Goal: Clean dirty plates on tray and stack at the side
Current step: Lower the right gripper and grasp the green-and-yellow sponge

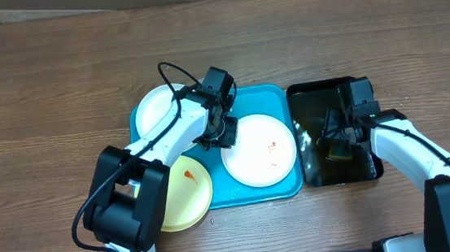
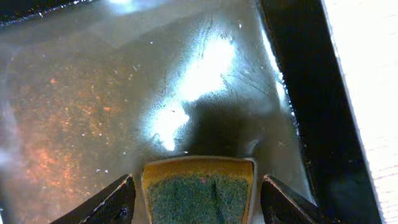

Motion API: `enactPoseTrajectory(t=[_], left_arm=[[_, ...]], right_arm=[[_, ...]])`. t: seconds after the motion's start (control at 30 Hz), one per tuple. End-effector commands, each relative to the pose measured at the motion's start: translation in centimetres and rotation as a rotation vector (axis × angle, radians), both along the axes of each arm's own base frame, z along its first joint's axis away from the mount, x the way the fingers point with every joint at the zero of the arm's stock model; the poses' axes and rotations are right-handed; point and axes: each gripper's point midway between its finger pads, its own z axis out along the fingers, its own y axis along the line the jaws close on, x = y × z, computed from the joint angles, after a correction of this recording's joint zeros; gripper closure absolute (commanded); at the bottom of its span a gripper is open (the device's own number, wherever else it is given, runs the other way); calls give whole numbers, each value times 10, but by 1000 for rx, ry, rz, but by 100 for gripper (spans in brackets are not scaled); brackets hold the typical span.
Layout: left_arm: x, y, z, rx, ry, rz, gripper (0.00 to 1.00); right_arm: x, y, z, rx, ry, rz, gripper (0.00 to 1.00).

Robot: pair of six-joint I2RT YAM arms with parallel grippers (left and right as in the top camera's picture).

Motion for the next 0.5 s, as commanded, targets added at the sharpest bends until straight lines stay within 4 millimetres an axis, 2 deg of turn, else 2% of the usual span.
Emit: enactPoseTrajectory(t=[0.0, 0.03, 0.1, 0.13, 0.2, 0.3, 0.33, 0.37, 0.4, 0.47], left_arm=[[-2, 1, -5, 12, 9, 5, 67], [-2, 1, -5, 12, 9, 5, 67], [-2, 1, -5, 12, 9, 5, 67], [-2, 1, -5, 11, 9, 5, 67], [-1, 1, -5, 11, 7, 5, 67], [-1, 1, -5, 11, 7, 5, 67], [-1, 1, -5, 11, 7, 5, 66], [-1, 1, -5, 11, 8, 5, 66], [-1, 1, -5, 11, 8, 5, 65], [-2, 2, -5, 12, 10, 5, 64]], right_arm=[[-10, -4, -11, -13, 15, -20, 37], [-10, -4, -12, -12, 11, -20, 37], [-8, -4, -11, -10, 3, -20, 47], [-6, -3, -11, -10, -3, -20, 61], [-2, -3, -9, -7, -20, -20, 96], [6, 2, -4, 14, -48, -7, 96], [7, 4, -2, 27, -48, -2, 75], [8, 7, 0, 41, -43, 3, 48], [7, 10, 1, 54, -31, 10, 38], [5, 11, 3, 57, -13, 12, 30]])
